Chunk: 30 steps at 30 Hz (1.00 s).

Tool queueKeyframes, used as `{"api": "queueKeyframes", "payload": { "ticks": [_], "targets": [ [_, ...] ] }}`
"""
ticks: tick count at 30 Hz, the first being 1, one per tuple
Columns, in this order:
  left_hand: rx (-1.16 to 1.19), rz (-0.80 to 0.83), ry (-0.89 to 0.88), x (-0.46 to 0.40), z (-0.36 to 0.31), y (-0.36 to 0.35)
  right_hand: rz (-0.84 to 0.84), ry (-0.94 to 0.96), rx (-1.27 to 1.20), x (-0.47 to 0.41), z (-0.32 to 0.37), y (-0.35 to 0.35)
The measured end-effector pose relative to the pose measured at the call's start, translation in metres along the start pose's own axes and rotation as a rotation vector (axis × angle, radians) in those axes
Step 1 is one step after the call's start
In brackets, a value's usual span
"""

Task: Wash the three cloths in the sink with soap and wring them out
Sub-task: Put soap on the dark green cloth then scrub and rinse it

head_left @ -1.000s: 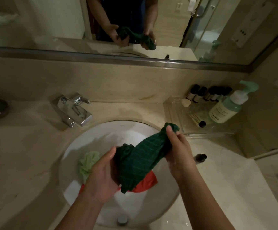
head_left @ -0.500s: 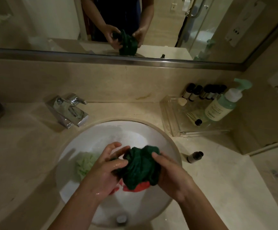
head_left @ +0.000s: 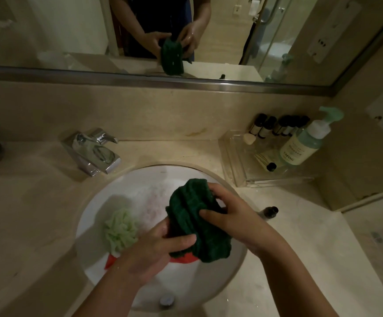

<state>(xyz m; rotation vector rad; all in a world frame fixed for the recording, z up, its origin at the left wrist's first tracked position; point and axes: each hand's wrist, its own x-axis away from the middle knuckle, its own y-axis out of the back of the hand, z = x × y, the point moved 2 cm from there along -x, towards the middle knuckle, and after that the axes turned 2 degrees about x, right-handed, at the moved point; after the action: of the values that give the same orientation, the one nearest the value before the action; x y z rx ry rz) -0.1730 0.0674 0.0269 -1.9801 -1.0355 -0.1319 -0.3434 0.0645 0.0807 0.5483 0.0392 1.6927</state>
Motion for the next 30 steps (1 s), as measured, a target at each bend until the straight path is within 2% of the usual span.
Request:
{"api": "queueKeyframes", "payload": {
  "ticks": [3, 6, 9, 11, 13, 16, 19, 22, 26, 28, 30],
  "targets": [
    [0.025, -0.146, -0.086, 0.001, -0.007, 0.009, -0.005, -0.079, -0.088, 0.001, -0.008, 0.013],
    [0.021, -0.183, -0.175, 0.003, -0.018, 0.020, -0.080, -0.185, -0.352, 0.003, -0.017, 0.024],
    [-0.099, -0.213, -0.220, 0.006, -0.034, 0.030, -0.214, -0.243, -0.362, 0.005, -0.025, 0.032],
    [-0.207, -0.239, -0.242, 0.008, -0.045, 0.032, -0.247, -0.236, -0.348, 0.007, -0.028, 0.036],
    [-0.212, -0.290, -0.281, 0.007, -0.051, 0.040, -0.286, -0.184, -0.366, 0.009, -0.028, 0.039],
    [-0.206, -0.304, -0.309, 0.008, -0.059, 0.050, -0.349, -0.073, -0.540, 0.013, -0.026, 0.043],
    [-0.213, -0.237, -0.209, 0.010, -0.061, 0.054, -0.333, -0.030, -0.715, 0.014, -0.024, 0.043],
    [-0.269, -0.297, -0.142, 0.010, -0.061, 0.050, -0.357, -0.054, -0.642, 0.014, -0.025, 0.042],
    [-0.416, -0.594, -0.206, 0.007, -0.062, 0.055, -0.527, -0.093, -0.320, 0.017, -0.025, 0.045],
    [-0.332, -0.697, -0.285, 0.005, -0.061, 0.065, -0.597, -0.099, -0.146, 0.018, -0.025, 0.046],
    [-0.170, -0.721, -0.338, 0.001, -0.060, 0.072, -0.619, -0.092, -0.083, 0.017, -0.024, 0.043]
  ]
}}
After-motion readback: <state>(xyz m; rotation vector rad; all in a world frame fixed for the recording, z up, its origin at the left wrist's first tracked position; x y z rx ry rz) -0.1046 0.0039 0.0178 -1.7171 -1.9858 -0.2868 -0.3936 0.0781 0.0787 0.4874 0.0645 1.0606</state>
